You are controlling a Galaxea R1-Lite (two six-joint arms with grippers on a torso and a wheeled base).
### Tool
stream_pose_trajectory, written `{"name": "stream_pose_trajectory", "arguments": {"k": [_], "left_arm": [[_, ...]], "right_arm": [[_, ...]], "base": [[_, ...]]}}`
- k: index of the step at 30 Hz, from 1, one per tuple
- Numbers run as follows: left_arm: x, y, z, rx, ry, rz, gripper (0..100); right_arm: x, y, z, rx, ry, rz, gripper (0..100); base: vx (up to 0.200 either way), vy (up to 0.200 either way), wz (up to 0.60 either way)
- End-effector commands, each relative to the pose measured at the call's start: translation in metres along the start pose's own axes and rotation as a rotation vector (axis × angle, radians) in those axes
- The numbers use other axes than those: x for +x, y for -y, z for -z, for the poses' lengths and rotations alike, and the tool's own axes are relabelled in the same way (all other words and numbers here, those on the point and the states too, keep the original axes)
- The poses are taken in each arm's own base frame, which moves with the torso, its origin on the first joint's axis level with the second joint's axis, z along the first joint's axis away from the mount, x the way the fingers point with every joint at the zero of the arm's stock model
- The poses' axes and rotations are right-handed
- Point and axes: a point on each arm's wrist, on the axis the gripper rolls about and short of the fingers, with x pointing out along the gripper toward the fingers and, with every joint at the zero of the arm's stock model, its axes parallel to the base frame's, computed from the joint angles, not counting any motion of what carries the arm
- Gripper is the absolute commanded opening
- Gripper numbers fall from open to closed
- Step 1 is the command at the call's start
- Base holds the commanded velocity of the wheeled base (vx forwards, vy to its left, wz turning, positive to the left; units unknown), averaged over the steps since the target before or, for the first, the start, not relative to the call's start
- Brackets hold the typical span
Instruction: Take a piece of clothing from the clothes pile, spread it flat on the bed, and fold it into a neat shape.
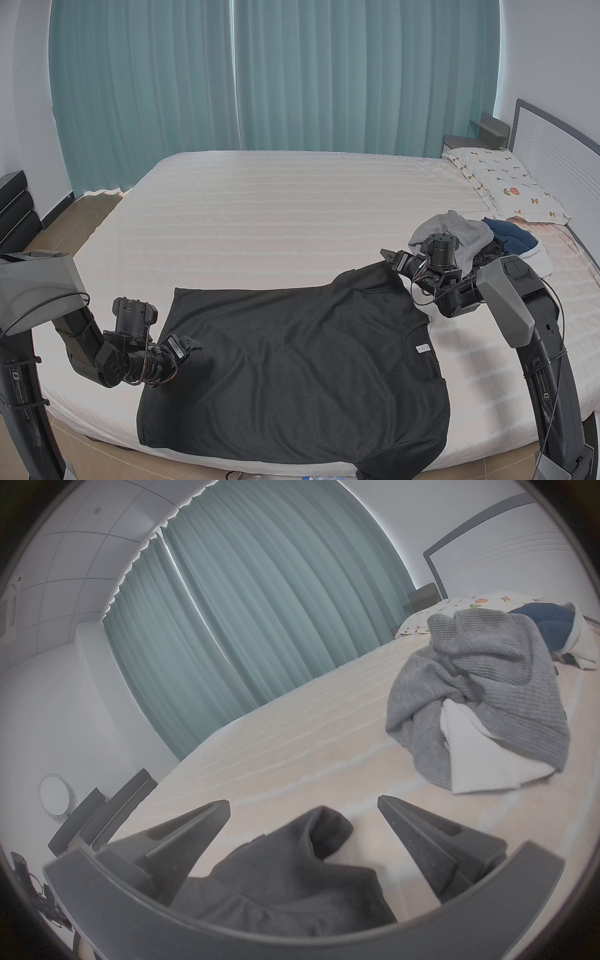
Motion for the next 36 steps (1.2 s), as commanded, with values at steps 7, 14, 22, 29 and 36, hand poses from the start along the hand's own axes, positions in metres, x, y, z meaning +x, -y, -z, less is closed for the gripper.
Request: {"name": "stream_pose_trajectory", "arguments": {"k": [7,14,22,29,36], "left_arm": [[-0.045,0.013,-0.002,0.012,-0.038,0.152,100],[-0.049,0.008,0.010,0.013,-0.079,0.140,100],[-0.073,-0.013,0.031,-0.034,-0.131,0.103,100],[-0.080,-0.023,0.043,-0.032,-0.173,0.099,100],[-0.082,-0.024,0.045,-0.034,-0.179,0.105,100]], "right_arm": [[-0.170,-0.042,-0.021,0.237,-0.045,-0.034,100],[-0.243,-0.042,0.016,0.349,-0.193,-0.002,100],[-0.280,-0.020,0.049,0.449,-0.337,0.019,100],[-0.294,0.000,0.071,0.498,-0.462,-0.005,100],[-0.293,0.009,0.091,0.497,-0.511,0.017,100]], "base": [[0.000,0.000,0.00],[0.000,0.000,0.00],[0.000,0.000,0.00],[-0.057,0.000,0.00],[-0.200,0.000,0.00]]}}
